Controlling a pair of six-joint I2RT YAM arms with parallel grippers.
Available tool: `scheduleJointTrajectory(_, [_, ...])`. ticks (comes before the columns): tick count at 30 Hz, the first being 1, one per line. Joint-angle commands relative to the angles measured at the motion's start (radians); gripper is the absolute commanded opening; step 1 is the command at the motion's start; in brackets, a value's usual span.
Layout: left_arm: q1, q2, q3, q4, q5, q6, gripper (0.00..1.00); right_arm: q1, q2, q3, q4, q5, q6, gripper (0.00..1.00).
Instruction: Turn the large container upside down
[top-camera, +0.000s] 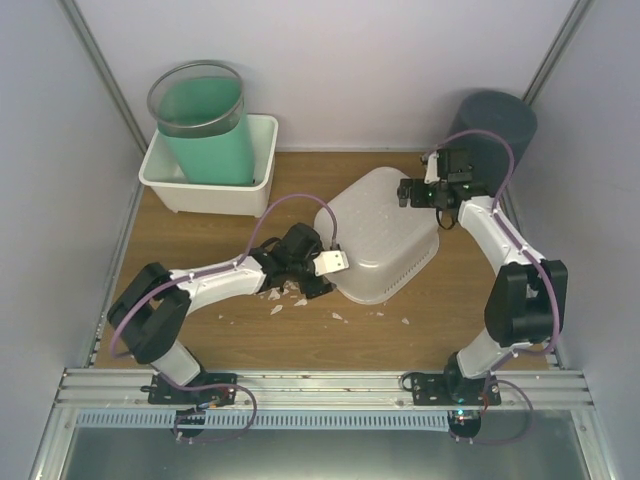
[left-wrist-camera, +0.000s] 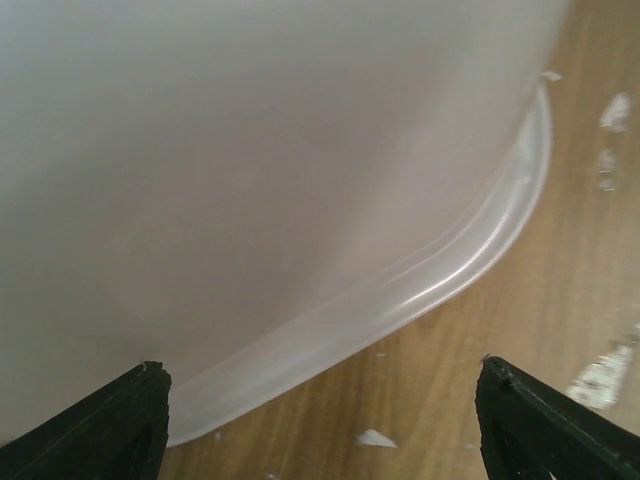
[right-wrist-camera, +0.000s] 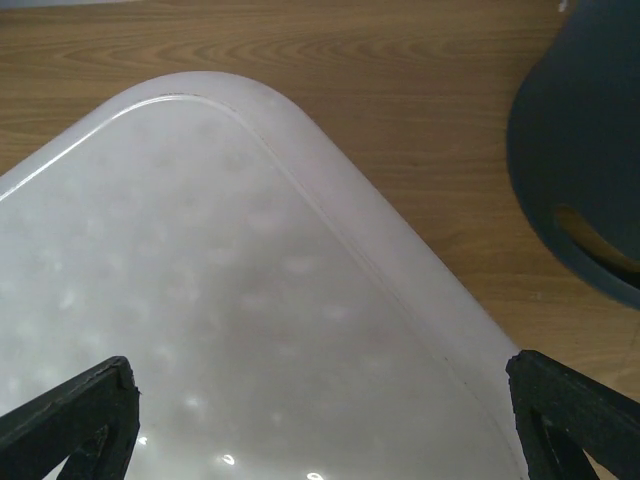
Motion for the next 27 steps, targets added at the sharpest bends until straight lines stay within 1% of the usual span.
scheduleJointTrajectory(1, [0.043, 0.051, 0.003, 0.19, -0.042, 0.029, 0.83, -0.032, 0.021, 0.014, -0.023, -0.051, -0.03, 1.0])
scheduleJointTrajectory(3, [0.061, 0.085, 0.018, 0.203, -0.067, 0.044, 0.84, -0.038, 0.024, -0.006, -0.058, -0.091, -0.009, 1.0])
scheduleJointTrajectory(6, [0.119, 0.136, 0.076, 0.2, -0.048, 0.035, 0.84, -0.037, -0.015, -0.079, -0.065, -0.151, 0.005, 1.0])
scheduleJointTrajectory(9, [0.185, 0.183, 0.145, 0.194, -0.031, 0.024, 0.84, -0.037, -0.068, -0.143, -0.074, -0.178, 0.024, 0.99])
scheduleJointTrajectory(14, [0.245, 0.266, 0.264, 0.166, -0.025, 0.032, 0.85, -0.022, -0.179, -0.244, -0.11, -0.201, 0.058, 0.97])
scheduleJointTrajectory(16, [0.257, 0.298, 0.305, 0.168, -0.032, 0.04, 0.85, 0.001, -0.245, -0.263, -0.137, -0.153, 0.075, 0.98])
scheduleJointTrajectory(18, [0.267, 0.329, 0.353, 0.168, -0.037, 0.04, 0.85, 0.027, -0.33, -0.251, -0.181, -0.053, 0.095, 0.98])
scheduleJointTrajectory(22, [0.275, 0.402, 0.47, 0.132, -0.04, 0.029, 0.85, 0.097, -0.425, -0.163, -0.324, 0.144, 0.127, 0.97])
scheduleJointTrajectory(25, [0.275, 0.405, 0.517, 0.117, -0.034, 0.002, 0.85, 0.169, -0.479, -0.13, -0.415, 0.2, 0.167, 0.96])
scheduleJointTrajectory(27, [0.274, 0.394, 0.541, 0.09, -0.027, -0.005, 0.85, 0.215, -0.509, -0.158, -0.435, 0.176, 0.194, 0.96])
